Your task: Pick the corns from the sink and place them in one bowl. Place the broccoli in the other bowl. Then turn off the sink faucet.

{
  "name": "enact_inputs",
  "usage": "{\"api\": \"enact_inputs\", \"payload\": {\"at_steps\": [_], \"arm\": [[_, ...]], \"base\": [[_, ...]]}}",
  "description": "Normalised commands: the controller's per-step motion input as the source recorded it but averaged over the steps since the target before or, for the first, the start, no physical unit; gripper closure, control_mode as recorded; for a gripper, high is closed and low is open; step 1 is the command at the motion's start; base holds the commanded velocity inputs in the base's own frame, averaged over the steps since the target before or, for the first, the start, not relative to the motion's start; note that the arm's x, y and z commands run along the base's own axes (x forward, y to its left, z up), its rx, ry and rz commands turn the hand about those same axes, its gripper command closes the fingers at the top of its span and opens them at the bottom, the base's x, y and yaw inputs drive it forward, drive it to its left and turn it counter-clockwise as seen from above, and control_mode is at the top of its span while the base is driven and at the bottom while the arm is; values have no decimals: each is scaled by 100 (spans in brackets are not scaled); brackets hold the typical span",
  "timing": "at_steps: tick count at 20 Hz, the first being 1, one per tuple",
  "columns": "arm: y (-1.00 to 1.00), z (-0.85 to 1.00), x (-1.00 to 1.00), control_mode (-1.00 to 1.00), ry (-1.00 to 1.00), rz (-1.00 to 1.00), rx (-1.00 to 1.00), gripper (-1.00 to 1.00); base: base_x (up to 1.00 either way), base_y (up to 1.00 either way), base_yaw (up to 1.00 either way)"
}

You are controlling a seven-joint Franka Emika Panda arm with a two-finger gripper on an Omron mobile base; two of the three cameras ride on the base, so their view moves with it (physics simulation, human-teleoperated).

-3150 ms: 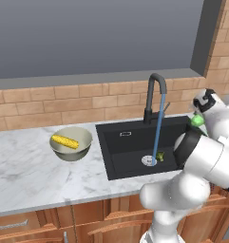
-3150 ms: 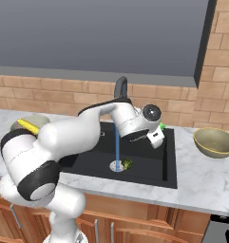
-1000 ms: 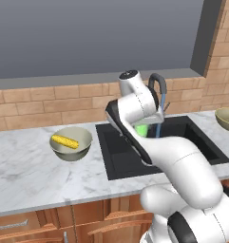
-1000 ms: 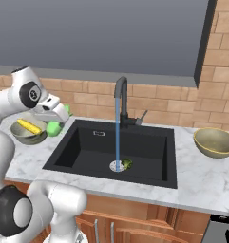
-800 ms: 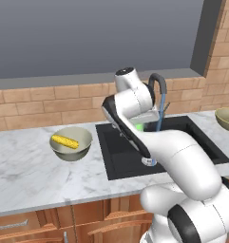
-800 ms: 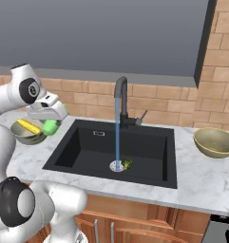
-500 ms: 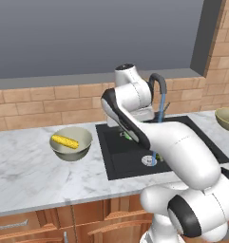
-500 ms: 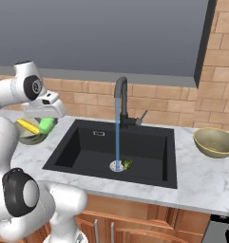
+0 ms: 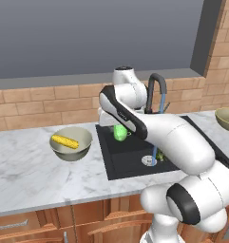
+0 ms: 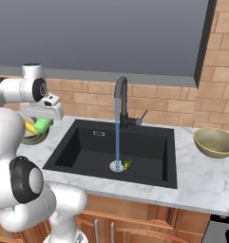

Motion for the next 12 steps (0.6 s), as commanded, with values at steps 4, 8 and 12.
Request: {"api": "enact_inputs", "payload": {"at_steps": [4, 8, 12], "arm": [[24, -25, 19, -100, 0, 0, 19, 100], [27, -11, 20, -100, 0, 0, 18, 100], [28, -9, 23, -100, 0, 0, 9, 100]], "base": [[0, 0, 0], [0, 0, 0], [0, 0, 0]]}}
